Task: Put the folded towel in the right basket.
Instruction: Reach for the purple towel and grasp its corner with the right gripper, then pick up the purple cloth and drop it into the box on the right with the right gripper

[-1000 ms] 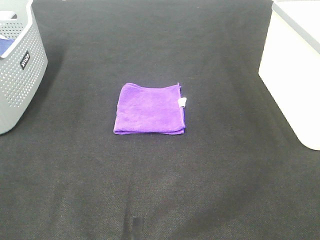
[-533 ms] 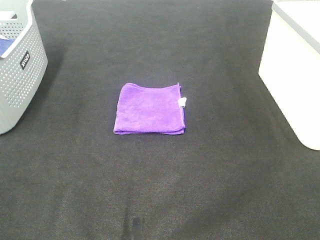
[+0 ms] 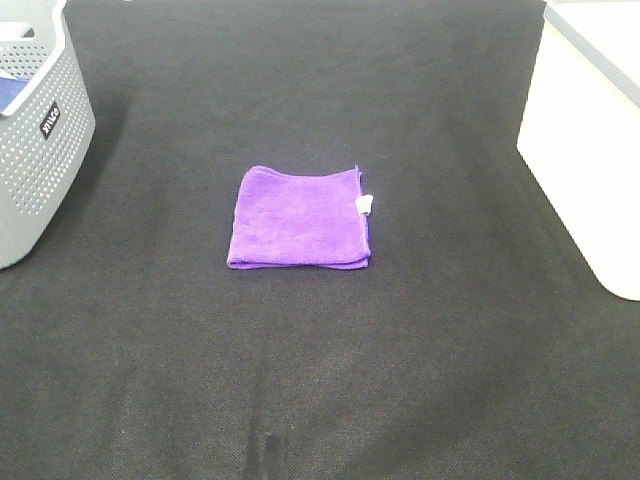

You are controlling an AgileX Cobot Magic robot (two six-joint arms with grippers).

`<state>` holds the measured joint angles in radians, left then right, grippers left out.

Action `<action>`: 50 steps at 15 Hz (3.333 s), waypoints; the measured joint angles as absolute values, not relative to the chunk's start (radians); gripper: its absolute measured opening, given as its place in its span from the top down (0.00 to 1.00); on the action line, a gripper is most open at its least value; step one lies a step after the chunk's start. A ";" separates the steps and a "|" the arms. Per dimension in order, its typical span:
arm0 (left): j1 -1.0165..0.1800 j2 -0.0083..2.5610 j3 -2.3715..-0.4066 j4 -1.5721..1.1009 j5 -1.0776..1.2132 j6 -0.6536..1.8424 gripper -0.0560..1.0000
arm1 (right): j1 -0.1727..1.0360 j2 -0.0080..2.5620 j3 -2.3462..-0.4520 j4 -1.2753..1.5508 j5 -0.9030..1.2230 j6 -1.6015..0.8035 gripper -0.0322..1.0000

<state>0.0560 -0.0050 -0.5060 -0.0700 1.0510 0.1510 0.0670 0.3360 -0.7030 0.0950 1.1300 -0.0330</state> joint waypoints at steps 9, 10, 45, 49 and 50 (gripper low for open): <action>0.056 -0.005 -0.506 -0.070 1.051 0.151 0.01 | 0.067 1.154 -1.171 0.343 1.094 -0.064 0.02; 0.056 -0.005 -0.506 -0.070 1.051 0.151 0.01 | 0.067 1.225 -1.171 0.412 1.059 -0.095 0.02; 0.056 -0.005 -0.506 -0.070 1.051 0.151 0.01 | 0.392 2.468 -1.769 0.867 0.692 -0.326 0.64; 0.056 -0.005 -0.506 -0.070 1.051 0.151 0.01 | 0.393 2.461 -1.768 0.823 0.688 -0.294 0.89; 0.056 -0.005 -0.506 -0.070 1.051 0.151 0.01 | 0.394 2.449 -1.764 0.793 0.689 -0.289 0.89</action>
